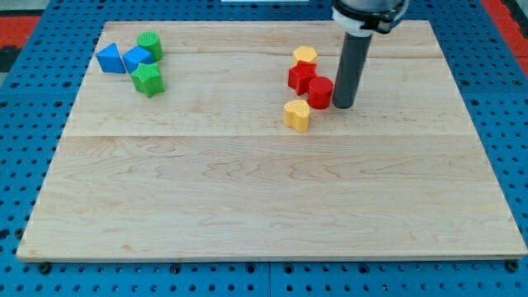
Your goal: Move the red circle slightly above the yellow heart
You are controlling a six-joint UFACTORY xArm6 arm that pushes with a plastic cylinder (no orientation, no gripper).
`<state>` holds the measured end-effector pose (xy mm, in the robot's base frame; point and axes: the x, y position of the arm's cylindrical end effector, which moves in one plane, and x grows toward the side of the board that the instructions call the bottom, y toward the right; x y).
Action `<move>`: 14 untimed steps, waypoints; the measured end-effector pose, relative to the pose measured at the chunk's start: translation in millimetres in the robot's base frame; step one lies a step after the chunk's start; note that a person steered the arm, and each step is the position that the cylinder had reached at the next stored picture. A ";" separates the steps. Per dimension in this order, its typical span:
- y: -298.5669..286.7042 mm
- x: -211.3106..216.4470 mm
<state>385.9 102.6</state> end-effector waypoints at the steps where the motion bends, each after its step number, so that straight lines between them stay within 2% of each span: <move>1: -16.5 7.2; 3: -35.6 100.4; 5: -81.5 31.3; 7: -79.7 43.5; 8: -43.9 76.0; 9: -42.3 84.8; 13: -43.2 84.6; 14: -23.8 79.6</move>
<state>465.5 78.8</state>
